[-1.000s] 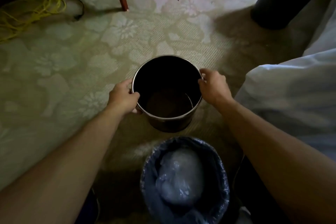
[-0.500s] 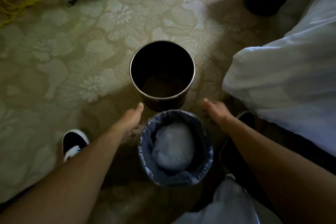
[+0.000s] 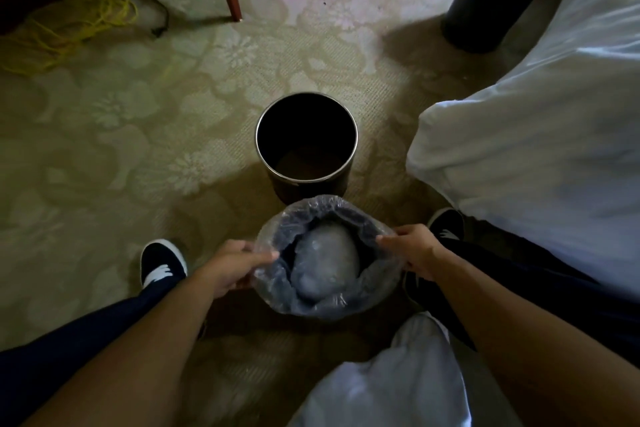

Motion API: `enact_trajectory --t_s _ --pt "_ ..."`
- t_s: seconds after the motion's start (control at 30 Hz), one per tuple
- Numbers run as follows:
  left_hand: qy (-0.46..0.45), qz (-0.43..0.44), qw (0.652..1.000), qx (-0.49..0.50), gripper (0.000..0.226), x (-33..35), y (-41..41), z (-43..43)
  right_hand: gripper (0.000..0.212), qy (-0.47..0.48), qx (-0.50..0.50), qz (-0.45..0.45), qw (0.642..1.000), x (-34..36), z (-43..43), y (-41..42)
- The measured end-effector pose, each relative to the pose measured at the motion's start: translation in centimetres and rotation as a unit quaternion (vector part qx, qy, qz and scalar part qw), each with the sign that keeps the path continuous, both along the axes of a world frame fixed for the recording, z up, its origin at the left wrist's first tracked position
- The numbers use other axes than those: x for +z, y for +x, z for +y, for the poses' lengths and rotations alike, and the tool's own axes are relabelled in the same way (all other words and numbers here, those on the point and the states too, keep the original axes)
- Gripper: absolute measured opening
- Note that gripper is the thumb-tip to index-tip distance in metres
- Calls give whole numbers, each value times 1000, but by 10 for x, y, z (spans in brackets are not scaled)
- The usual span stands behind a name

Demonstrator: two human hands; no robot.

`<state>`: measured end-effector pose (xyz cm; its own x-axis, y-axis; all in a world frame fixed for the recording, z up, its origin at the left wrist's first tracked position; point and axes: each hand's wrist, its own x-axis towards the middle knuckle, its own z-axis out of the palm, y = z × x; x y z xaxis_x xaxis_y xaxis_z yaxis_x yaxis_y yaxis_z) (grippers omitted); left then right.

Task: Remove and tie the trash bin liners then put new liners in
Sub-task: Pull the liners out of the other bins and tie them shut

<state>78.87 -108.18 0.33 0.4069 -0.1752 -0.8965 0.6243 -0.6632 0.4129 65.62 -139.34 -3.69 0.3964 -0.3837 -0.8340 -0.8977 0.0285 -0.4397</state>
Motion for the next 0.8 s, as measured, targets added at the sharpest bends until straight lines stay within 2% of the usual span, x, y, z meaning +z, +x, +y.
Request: enact_trajectory --t_s 0.13,0.2,0.4,0.5,0.57,0.67,0.8 --pt "24 6 994 -107 24 43 2 6 30 -13 32 3 999 52 8 -2" --pt "11 -28 992 -118 18 64 -1 7 25 0 40 -6 999 78 8 -8" --pt "-37 -138 987 -69 8 107 -31 18 13 36 56 -78 995 139 12 -40" --pt "-32 -196 978 -65 16 123 -50 27 11 10 45 -112 993 164 19 -55" --pt "-44 -222 973 -46 18 137 -60 28 19 -23 18 -139 990 182 20 -65" --pt "-72 -237 969 -2 17 163 -75 28 18 -41 -41 -185 981 203 15 -79" --pt "-126 -254 957 64 35 200 -87 25 24 -77 -95 -229 966 228 9 -94"
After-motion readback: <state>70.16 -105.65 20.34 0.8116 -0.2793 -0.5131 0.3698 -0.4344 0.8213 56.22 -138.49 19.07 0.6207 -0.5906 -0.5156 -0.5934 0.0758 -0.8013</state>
